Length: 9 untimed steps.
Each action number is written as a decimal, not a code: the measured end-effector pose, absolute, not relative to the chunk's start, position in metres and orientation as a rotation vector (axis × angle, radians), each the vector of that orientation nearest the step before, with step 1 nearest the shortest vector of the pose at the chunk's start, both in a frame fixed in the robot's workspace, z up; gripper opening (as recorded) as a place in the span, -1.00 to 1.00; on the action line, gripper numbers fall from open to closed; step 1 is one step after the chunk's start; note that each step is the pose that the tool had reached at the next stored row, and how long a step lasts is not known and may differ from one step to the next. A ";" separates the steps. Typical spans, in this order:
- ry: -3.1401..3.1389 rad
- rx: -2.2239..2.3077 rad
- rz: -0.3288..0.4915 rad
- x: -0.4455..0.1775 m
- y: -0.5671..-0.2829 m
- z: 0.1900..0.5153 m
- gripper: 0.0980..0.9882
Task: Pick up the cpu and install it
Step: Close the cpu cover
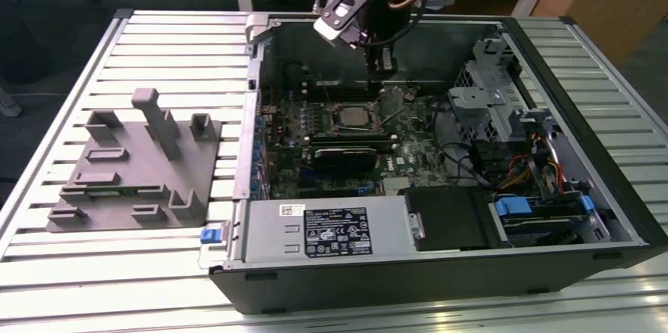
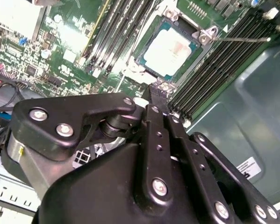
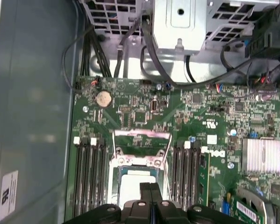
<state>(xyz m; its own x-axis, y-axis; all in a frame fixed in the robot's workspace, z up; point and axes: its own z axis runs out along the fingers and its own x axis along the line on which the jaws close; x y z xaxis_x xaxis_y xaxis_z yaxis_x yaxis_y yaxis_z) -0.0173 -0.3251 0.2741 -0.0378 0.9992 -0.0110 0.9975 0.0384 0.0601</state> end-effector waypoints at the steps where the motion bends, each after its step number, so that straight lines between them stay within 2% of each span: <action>1: 2.227 2.144 0.055 -0.015 -0.325 0.274 -0.98; 9: 2.232 2.148 0.046 0.004 -0.328 0.273 -0.98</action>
